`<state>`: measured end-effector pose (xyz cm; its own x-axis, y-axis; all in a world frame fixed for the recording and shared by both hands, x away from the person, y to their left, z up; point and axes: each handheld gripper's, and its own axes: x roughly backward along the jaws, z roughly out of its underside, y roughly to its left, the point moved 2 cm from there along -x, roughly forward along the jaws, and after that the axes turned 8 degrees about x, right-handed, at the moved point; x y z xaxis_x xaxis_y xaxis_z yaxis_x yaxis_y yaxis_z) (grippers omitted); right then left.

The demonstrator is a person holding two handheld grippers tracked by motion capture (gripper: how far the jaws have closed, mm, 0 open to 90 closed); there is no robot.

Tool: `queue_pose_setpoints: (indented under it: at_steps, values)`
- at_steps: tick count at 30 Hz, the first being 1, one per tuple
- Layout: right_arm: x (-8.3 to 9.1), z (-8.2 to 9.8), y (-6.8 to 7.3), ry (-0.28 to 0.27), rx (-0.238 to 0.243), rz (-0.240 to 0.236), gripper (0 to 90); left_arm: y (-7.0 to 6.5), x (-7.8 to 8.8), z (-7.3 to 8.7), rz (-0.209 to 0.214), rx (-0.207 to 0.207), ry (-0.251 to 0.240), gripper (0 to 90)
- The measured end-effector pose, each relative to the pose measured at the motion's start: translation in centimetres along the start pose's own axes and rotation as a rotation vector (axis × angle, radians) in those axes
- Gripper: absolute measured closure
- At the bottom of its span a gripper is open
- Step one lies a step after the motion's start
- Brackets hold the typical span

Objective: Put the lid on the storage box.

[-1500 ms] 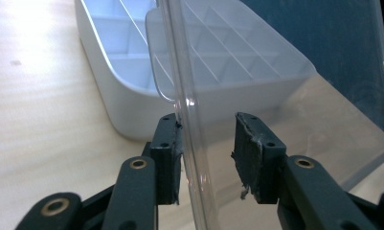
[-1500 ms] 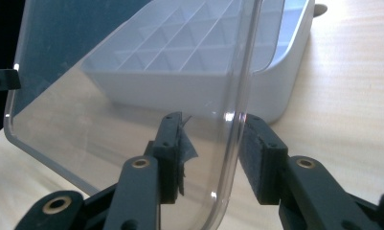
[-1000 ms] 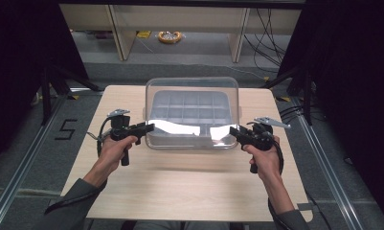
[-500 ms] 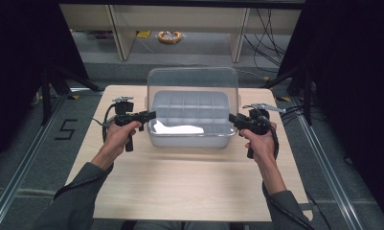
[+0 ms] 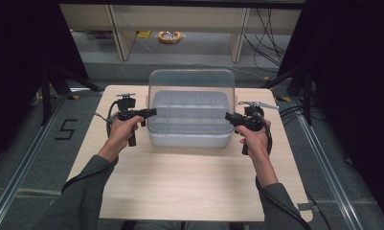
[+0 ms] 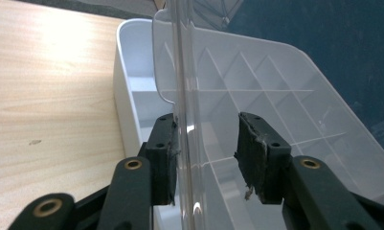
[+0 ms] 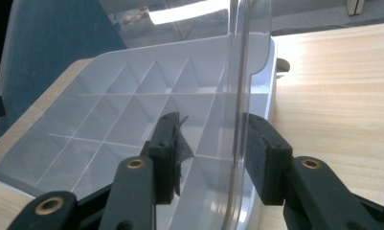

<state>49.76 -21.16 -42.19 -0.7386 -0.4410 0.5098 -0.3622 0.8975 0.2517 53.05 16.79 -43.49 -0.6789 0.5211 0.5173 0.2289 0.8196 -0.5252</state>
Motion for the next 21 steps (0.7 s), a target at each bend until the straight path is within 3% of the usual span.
queue_pose_setpoints:
  at_steps: [1, 2, 5, 12, 14, 16, 20, 21]
  values:
    - [-0.2, 0.1, -0.2, -0.004, 0.019, 0.008, 60.3, 0.1, -0.1, 0.0, -0.001, 0.005, 0.003, 58.7]
    - [-0.3, 0.1, -0.1, 0.008, -0.002, 0.007, 60.3, 0.1, -0.1, 0.0, -0.001, 0.005, 0.003, 58.7]
    - [-0.7, 0.2, -0.6, -0.002, 0.038, 0.013, 60.0, 0.2, -0.3, 0.2, -0.010, 0.004, 0.012, 58.1]
    - [-0.7, 0.3, -0.6, 0.007, 0.020, 0.015, 59.5, 0.2, -0.3, 0.3, -0.013, 0.022, 0.021, 57.9]
    - [-0.7, 0.4, -0.2, 0.023, -0.031, -0.001, 59.2, 0.3, -0.2, 0.3, -0.018, 0.012, 0.028, 57.8]
    - [-0.9, 0.5, -0.3, 0.017, -0.013, 0.011, 59.2, 0.4, -0.4, 0.5, -0.017, 0.022, 0.026, 57.6]
    - [-1.3, 0.7, -0.3, 0.031, -0.037, 0.012, 58.6, 0.8, -0.7, 0.6, -0.019, 0.030, 0.035, 56.8]
    - [-1.4, 0.8, -0.7, 0.024, -0.001, 0.008, 58.5, 0.9, -0.8, 0.6, -0.019, 0.032, 0.038, 56.6]
